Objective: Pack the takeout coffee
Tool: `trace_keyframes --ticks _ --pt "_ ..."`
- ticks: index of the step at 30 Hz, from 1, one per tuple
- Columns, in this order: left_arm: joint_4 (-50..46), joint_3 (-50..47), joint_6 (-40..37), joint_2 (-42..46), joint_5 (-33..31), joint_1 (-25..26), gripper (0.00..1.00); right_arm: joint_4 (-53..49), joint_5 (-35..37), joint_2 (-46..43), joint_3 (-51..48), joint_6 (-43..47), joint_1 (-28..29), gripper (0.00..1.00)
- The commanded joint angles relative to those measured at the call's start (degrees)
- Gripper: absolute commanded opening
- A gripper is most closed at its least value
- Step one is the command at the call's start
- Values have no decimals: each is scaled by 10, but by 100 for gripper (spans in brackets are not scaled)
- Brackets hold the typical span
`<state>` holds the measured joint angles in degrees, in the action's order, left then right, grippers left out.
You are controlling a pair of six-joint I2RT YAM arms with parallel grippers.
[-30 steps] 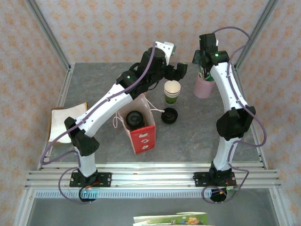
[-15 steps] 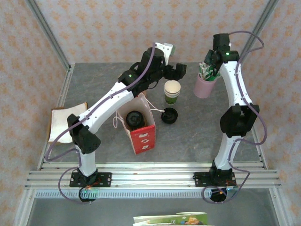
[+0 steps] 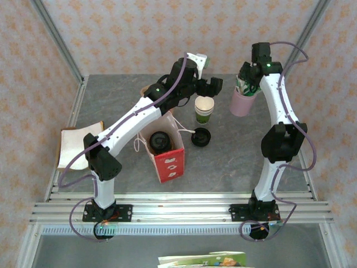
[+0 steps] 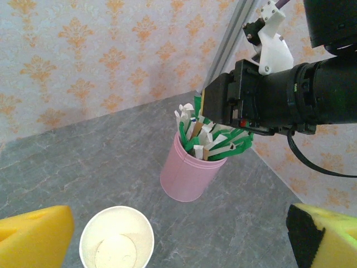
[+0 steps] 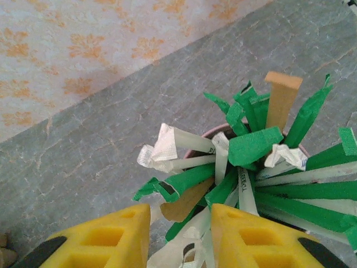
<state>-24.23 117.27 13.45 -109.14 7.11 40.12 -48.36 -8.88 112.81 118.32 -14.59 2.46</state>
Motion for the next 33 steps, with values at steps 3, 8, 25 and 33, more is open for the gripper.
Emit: trace_keyframes --ticks 3,8,25,33 --pt "-5 17 3 2 2 1 99 4 4 5 -8 -7 1 33" --pt "-7 16 3 2 2 1 99 9 7 10 -5 -7 1 32" --pt "-12 20 1 2 -1 1 99 2 13 20 10 -5 1 14" --pt "-17 24 2 2 1 2 99 -4 21 15 14 -1 1 3"
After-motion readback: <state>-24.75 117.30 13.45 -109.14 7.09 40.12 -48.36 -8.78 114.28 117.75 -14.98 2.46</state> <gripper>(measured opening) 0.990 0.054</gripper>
